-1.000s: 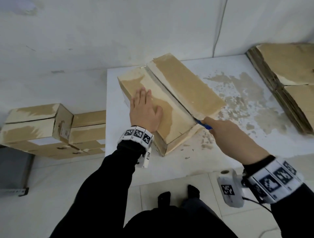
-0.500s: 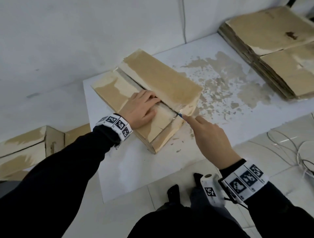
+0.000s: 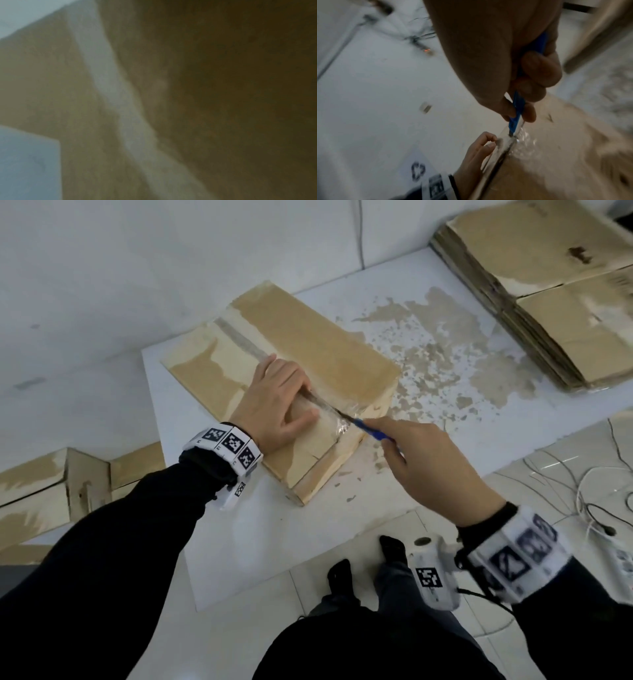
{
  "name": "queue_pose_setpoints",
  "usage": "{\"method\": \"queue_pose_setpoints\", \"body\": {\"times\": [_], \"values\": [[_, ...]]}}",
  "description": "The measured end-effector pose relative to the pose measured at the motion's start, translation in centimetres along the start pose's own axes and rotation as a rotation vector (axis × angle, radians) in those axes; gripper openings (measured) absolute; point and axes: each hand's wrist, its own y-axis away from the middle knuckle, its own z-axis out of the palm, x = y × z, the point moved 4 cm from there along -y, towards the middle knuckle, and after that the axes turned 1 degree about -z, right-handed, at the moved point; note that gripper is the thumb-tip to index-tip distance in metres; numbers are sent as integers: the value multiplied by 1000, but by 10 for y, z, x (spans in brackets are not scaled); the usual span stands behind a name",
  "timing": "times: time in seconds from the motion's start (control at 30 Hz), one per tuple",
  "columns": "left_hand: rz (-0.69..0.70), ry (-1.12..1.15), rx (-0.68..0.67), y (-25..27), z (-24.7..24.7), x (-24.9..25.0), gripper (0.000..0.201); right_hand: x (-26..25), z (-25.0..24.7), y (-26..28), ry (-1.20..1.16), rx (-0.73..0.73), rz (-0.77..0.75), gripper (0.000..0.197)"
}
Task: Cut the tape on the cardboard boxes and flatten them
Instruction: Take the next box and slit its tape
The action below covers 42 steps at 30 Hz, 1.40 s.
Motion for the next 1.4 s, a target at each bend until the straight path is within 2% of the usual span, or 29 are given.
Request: {"method": "queue_pose_setpoints", "body": {"times": [0.03,0.1,0.2,0.27,0.4,0.5,0.57,0.6,0.67,0.7,0.73,0.77,0.93,1.0,1.07,1.1,1.13,1.17,1.23,1.27,1.33,1.4], "values": [[-2,-8,-1,0,0,0,42,-4,-7,5,67,73,-35,39],[-6,-7,5,0,-1,1,41,-2,-17,9,-61,105,9,36],[-1,-8,19,0,-2,3,39,13,-4,-1,-450,-52,201,33],[7,-11,40,2,-4,3,40,16,9,-11,-473,-80,223,33],[6,-11,73,4,-8,6,37,12,15,-14,-387,-86,153,36],[2,-18,73,4,-8,6,36,17,10,-9,-402,-170,171,32],[7,-19,75,4,-8,6,37,22,12,-9,-590,-213,254,29],[5,-15,85,3,-8,7,37,21,15,-7,-705,-261,298,30],[-20,-16,115,0,-10,8,38,11,27,2,-856,-447,314,32],[-28,-23,127,-1,-11,8,38,6,32,8,-880,-521,291,32],[-28,-31,121,-2,-11,7,39,5,33,13,-864,-533,268,32],[-24,-45,105,-2,-11,6,40,8,29,16,-804,-489,259,31],[17,-223,-93,-5,-5,7,46,41,-19,15,-341,-31,163,34],[-22,-341,-158,-13,-9,14,57,34,-19,8,-250,-1,65,36],[-190,-407,-236,-23,-18,24,58,24,-6,3,-157,-62,-36,36],[-326,-390,-315,-26,-16,23,53,23,2,1,-138,-82,-66,37],[-498,-297,-414,-27,-14,20,48,23,8,1,-147,-92,-80,38],[-697,-110,-473,-25,-11,15,46,24,13,1,-169,-94,-87,39],[-1026,471,-397,-22,-5,13,54,27,16,1,-197,-96,-113,40],[-1114,689,-321,-22,-3,16,51,27,16,1,-198,-105,-138,41],[-1246,842,-134,-17,5,17,43,27,16,-2,-186,-132,-194,42],[-1345,827,-10,-18,12,20,49,27,14,-10,-137,-158,-233,39]]}}
